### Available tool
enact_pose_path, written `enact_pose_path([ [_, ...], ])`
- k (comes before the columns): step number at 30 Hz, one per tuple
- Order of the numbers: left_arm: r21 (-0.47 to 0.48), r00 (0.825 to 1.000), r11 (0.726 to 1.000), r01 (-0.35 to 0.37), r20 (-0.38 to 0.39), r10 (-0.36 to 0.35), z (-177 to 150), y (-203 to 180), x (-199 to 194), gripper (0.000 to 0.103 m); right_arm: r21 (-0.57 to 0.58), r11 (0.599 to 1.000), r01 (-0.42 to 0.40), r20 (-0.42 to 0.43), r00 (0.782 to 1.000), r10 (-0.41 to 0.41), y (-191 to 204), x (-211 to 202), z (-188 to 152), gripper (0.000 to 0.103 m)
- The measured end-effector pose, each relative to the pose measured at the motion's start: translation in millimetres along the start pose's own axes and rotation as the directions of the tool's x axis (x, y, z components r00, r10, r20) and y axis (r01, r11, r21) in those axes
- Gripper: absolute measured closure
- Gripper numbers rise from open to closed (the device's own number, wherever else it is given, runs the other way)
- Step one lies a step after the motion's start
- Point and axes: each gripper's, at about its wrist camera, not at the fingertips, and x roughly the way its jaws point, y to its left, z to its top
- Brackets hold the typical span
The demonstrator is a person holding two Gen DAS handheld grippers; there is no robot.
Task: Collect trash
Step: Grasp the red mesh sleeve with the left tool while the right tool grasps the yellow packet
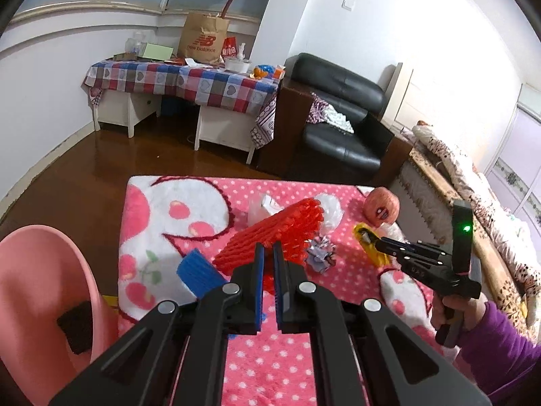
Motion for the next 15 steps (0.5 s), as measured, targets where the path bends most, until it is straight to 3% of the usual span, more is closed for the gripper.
enact_pose_path([
  [6,-0.034,0.999,0.999,0.035,0.024,-0.035,5,-2,-12,0.099,0.161,0.977,-0.137,0.077,0.989,0.126,-17,-33,3,0.101],
  [15,-0.032,0.995,0.998,0.055,0.08,-0.052,16,-10,-34,0.099,0.219,0.942,-0.255,0.142,0.963,0.227,-5,-60,4,0.101],
])
